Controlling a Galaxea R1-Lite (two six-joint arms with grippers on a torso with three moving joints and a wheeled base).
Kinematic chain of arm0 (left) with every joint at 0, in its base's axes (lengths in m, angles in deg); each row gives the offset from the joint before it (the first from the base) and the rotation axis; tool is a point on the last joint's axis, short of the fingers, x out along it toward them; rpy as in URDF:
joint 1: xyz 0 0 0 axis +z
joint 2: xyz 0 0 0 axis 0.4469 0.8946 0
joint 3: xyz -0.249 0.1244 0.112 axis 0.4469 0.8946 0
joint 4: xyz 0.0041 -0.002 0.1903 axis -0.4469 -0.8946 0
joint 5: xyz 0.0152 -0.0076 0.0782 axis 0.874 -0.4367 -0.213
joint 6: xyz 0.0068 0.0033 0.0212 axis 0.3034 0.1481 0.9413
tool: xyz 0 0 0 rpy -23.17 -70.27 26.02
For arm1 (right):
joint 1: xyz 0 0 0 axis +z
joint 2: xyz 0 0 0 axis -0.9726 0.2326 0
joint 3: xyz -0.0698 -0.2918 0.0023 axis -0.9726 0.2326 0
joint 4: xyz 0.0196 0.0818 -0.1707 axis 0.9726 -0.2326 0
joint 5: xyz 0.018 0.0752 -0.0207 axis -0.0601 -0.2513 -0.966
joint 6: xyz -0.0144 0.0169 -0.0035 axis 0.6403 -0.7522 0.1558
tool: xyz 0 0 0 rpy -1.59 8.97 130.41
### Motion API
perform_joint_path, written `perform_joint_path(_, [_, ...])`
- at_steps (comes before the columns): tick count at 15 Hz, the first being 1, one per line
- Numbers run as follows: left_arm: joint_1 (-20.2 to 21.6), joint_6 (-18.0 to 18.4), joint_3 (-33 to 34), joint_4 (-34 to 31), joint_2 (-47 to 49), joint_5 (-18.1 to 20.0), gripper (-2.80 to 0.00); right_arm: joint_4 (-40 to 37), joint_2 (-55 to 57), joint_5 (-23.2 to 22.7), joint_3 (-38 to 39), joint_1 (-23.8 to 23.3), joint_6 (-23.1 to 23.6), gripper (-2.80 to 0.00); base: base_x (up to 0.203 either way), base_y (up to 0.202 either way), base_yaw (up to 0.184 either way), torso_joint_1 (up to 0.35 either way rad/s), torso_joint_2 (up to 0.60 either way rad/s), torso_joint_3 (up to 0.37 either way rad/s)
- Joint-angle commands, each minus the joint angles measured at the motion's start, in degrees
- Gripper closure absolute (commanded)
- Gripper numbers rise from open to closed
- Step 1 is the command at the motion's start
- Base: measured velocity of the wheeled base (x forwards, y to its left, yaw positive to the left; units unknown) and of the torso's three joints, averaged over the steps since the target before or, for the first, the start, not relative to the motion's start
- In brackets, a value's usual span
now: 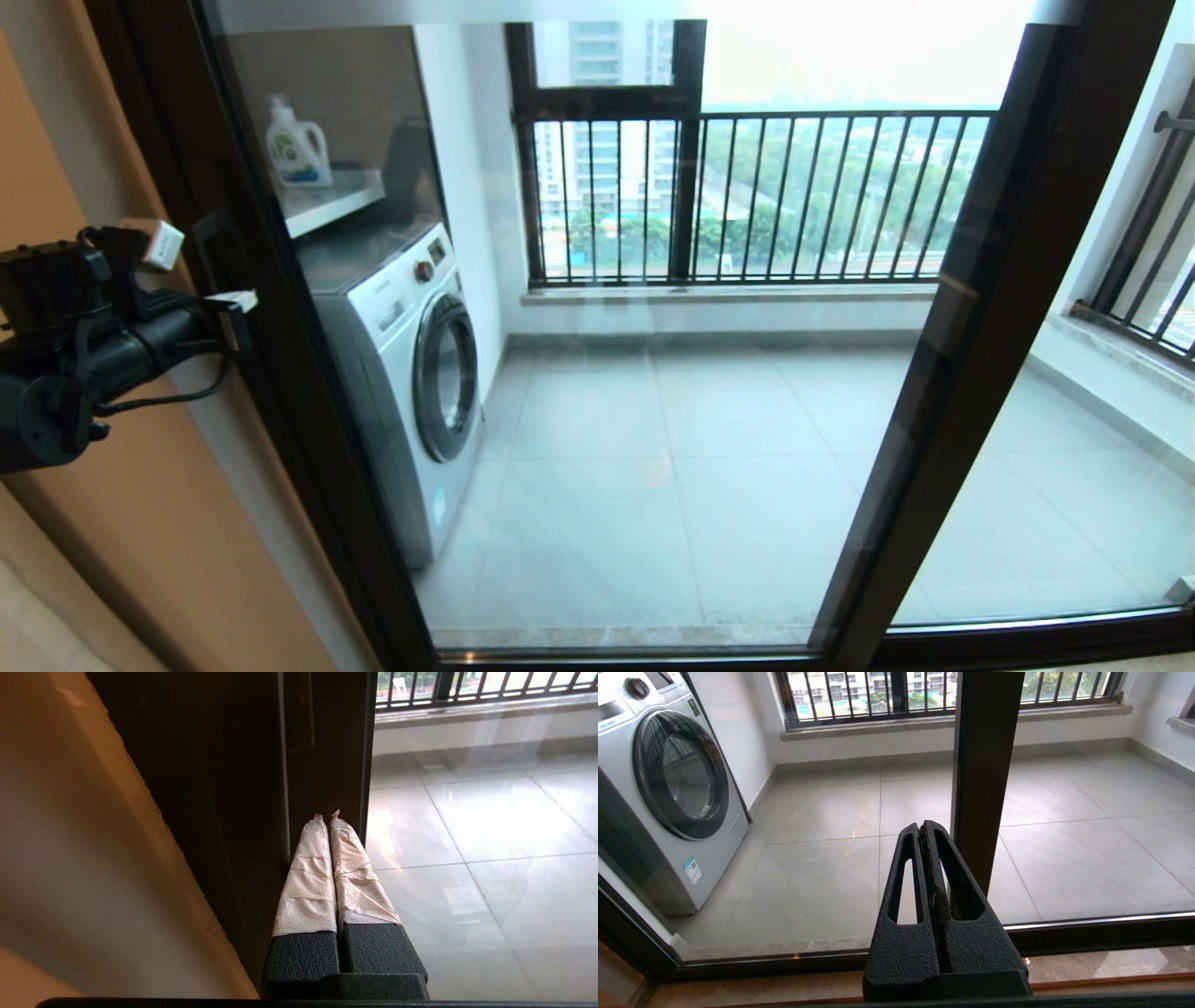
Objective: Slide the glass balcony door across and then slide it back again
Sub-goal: Open the slid door
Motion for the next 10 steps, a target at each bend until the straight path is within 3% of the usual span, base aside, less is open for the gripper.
perform_joint_path(1, [-1.59,-1.52,0.79,0.12,-3.96,0.34,0.00,0.03,0.05,0.00,0.70,0.00,-0.05,0.00,0.000,0.000,0.000,0.000,0.00,0.000])
perform_joint_path(5, [-8.62,-4.53,2.15,-3.97,-11.56,0.27,0.00,0.03,0.05,0.00,0.70,0.00,-0.05,0.00,0.000,0.000,0.000,0.000,0.00,0.000])
perform_joint_path(10, [-7.60,-5.36,4.18,-4.43,-14.90,0.29,0.00,0.03,0.05,0.00,0.70,0.00,0.03,0.00,0.000,0.000,0.000,0.000,0.00,0.000])
